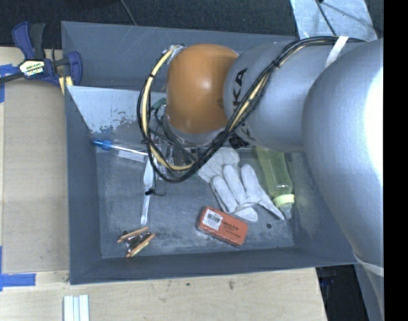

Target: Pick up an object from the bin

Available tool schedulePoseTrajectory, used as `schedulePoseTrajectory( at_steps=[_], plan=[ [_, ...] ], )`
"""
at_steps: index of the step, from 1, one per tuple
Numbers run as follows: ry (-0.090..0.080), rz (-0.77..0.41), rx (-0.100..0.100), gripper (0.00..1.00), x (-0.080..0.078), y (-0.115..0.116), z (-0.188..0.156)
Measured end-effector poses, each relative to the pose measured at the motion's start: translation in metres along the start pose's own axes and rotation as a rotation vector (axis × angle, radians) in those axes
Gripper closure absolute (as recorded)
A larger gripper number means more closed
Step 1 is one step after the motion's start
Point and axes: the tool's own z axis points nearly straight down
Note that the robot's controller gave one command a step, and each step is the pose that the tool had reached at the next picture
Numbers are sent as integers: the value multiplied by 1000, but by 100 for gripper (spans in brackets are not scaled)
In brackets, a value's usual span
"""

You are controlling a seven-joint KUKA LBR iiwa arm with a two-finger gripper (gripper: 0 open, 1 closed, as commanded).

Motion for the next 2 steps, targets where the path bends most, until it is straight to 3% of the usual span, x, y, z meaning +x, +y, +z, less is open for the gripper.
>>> schedulePoseTrajectory(
  at_steps=[1,2],
  plan=[
    [8,-71,2,0,4,-9,44],
    [6,-180,2,100,-1,-10,49]
  ],
)
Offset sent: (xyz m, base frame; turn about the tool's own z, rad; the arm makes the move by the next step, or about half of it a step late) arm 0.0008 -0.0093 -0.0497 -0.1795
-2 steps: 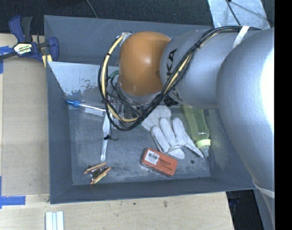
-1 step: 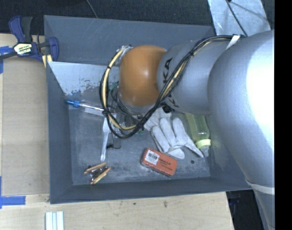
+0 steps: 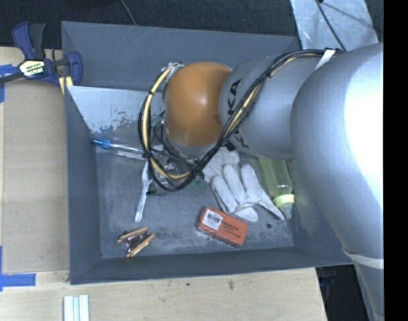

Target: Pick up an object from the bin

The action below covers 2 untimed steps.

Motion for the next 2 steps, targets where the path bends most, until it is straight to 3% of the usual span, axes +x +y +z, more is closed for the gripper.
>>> schedulePoseTrajectory(
  at_steps=[1,2],
  plan=[
    [1,1,0,100,0,0,0],
    [9,-3,1,100,-6,12,-37]
  ],
)
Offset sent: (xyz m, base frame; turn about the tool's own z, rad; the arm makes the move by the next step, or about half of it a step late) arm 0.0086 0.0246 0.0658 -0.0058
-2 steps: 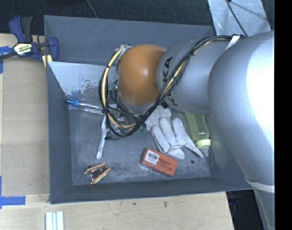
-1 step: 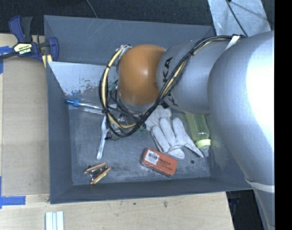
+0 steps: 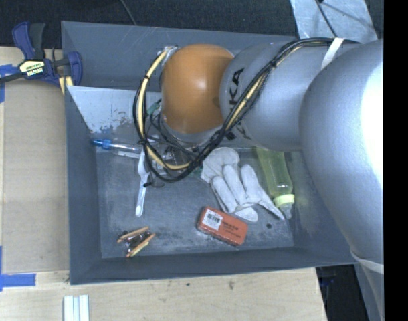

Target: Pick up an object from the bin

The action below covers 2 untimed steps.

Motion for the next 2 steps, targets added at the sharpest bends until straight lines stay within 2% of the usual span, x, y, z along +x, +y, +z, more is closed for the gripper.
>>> schedulePoseTrajectory(
  at_steps=[1,2],
  plan=[
    [-8,-86,-1,100,8,8,-29],
    [-6,-102,-1,100,8,-9,-65]
  ],
)
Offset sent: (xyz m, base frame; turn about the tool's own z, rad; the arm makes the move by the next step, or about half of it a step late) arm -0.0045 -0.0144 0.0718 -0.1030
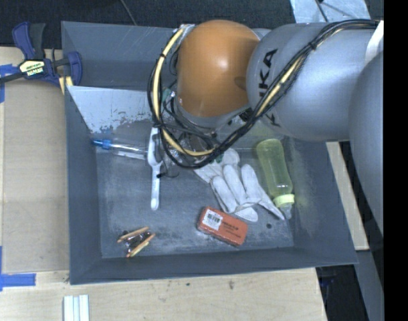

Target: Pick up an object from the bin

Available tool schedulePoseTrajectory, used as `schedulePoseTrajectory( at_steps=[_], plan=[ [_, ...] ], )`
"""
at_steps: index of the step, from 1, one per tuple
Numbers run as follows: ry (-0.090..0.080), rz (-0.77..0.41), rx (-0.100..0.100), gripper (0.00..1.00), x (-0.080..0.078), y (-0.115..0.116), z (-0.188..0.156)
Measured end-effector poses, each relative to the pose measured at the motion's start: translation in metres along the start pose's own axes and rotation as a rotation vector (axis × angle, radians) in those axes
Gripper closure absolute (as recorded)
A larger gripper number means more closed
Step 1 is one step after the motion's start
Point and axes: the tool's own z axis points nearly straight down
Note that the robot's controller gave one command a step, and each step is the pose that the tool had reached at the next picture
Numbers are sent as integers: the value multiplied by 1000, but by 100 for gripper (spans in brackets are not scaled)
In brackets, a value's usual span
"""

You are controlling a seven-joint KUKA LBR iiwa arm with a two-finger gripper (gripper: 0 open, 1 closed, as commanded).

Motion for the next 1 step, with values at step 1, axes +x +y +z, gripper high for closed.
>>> schedulePoseTrajectory(
  at_steps=[1],
  plan=[
    [2,11,0,100,-8,6,-60]
  ],
)
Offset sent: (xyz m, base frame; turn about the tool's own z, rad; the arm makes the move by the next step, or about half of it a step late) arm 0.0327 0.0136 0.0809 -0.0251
